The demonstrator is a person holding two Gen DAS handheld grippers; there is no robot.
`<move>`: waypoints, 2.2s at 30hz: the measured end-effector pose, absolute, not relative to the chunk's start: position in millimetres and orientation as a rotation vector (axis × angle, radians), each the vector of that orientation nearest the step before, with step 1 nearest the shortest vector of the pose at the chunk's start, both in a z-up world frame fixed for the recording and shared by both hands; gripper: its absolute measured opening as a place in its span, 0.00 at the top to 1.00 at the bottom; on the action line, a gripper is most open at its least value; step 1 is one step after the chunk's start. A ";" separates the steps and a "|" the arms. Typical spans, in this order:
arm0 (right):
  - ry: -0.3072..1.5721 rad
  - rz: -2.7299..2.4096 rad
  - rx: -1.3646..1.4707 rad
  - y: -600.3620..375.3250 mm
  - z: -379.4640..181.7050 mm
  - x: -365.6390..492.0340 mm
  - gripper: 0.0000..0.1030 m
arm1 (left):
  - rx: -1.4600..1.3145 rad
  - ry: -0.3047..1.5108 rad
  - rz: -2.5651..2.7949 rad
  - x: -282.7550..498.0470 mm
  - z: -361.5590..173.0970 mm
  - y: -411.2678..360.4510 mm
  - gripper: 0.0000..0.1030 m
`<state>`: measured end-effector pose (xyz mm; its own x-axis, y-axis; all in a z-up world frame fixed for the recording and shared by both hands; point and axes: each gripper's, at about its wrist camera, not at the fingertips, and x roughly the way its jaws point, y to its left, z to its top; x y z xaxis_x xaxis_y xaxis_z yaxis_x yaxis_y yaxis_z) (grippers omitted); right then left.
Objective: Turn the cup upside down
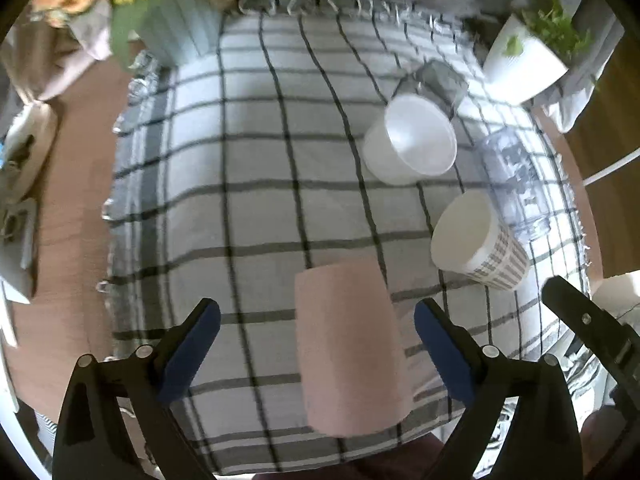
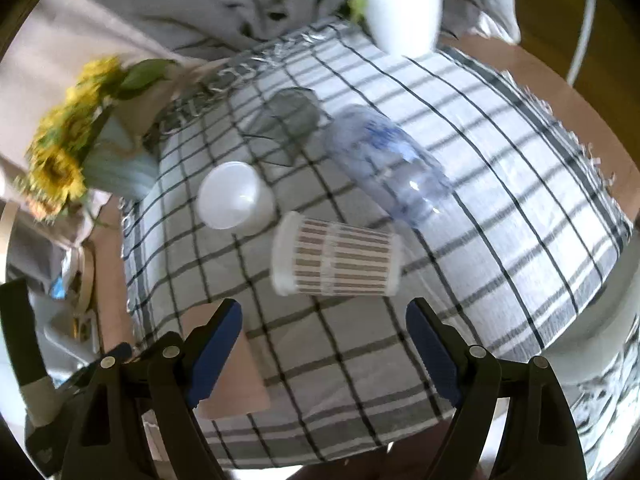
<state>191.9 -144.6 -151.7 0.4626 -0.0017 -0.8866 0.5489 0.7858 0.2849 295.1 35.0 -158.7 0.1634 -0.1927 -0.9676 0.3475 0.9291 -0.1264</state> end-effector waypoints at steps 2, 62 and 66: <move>1.058 -0.375 0.632 -155.2 -157.7 189.9 0.18 | 0.139 1.376 -0.392 299.7 -165.9 26.7 0.08; 1.097 -0.211 0.476 -162.1 -158.8 172.4 0.18 | 0.095 1.203 -0.346 221.8 -141.4 27.5 0.40; 1.113 -0.193 0.442 -159.4 -161.2 171.0 0.18 | 0.100 1.187 -0.332 216.4 -142.2 24.9 0.40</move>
<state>171.0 -159.4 -161.2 0.4360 0.0680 -0.8974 0.3667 0.8972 0.2461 216.4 24.9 -142.2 0.3321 -0.2017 -0.9214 0.3058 0.9471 -0.0971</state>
